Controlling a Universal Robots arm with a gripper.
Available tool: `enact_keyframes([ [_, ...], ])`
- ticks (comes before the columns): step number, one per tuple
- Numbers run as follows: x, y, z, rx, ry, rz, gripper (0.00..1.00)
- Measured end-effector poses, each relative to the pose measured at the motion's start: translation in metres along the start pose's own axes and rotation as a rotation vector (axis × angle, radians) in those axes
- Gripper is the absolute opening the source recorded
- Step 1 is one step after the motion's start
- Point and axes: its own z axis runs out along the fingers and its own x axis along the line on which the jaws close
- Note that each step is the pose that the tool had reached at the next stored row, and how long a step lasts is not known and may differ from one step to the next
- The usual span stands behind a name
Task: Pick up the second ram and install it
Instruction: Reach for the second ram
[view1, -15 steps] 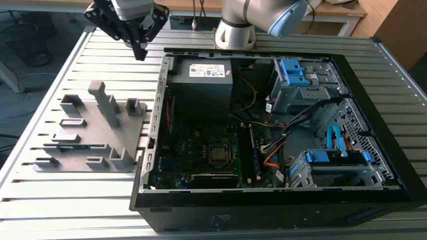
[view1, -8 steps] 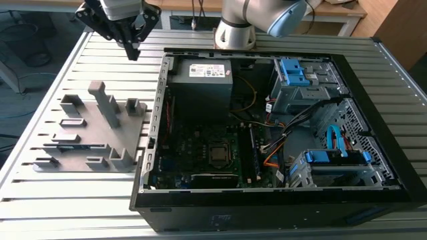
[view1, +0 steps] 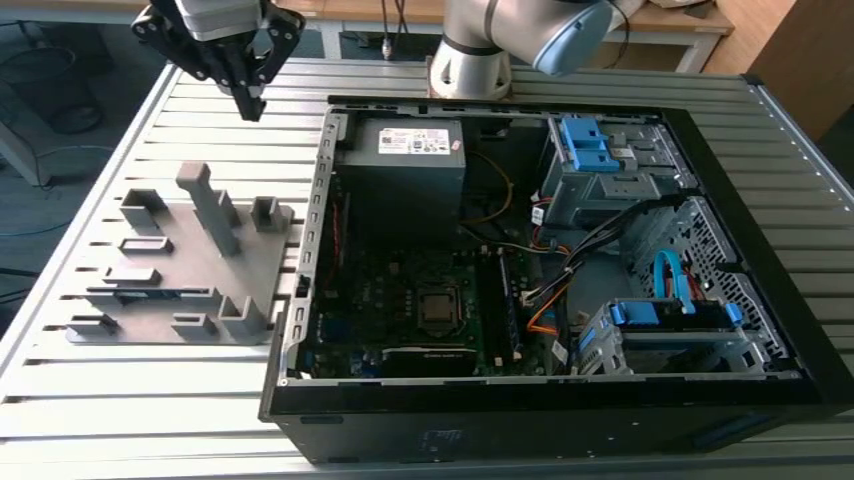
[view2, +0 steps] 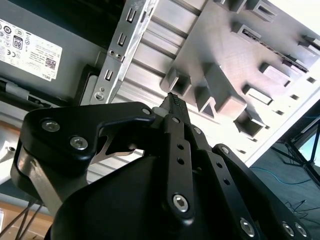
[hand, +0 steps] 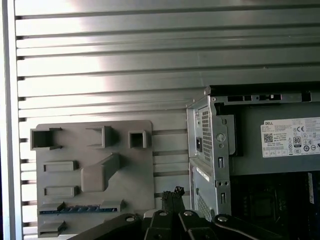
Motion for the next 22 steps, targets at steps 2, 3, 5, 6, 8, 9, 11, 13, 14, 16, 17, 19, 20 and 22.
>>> enact_keyframes([
  [2, 0.0031, -0.0003, 0.0, 0.0, 0.0, 0.0, 0.1],
  [3, 0.0048, -0.0004, 0.0001, 0.0, 0.0, 0.0, 0.1],
  [5, 0.0086, -0.0008, 0.0002, 0.0, 0.0, 0.0, 0.1],
  [6, 0.0106, -0.0011, 0.0003, 0.0, 0.0, 0.0, 0.1],
  [8, 0.015, -0.0031, 0.0008, -0.0001, -0.0001, 0.0, 0.1],
  [9, 0.0168, -0.0051, 0.0012, -0.0001, -0.0001, 0.0, 0.1],
  [11, 0.0199, -0.01, 0.0021, 0.0, 0.0, 0.0, 0.1],
  [13, 0.0221, -0.0164, 0.003, -0.0001, 0.0, 0.0, 0.1],
  [14, 0.0233, -0.0194, 0.0033, 0.0, 0.0, 0.0, 0.1],
  [16, 0.0262, -0.025, 0.0043, 0.0, -0.0001, 0.0, 0.1],
  [17, 0.0286, -0.0267, 0.0049, 0.0, -0.0001, 0.0, 0.1],
  [19, 0.0355, -0.0294, 0.006, 0.0001, 0.0001, 0.0, 0.1],
  [20, 0.0387, -0.0305, 0.0066, 0.0, -0.0001, 0.0, 0.1],
  [22, 0.0455, -0.0329, 0.0076, -0.0001, -0.0001, 0.0, 0.1],
])
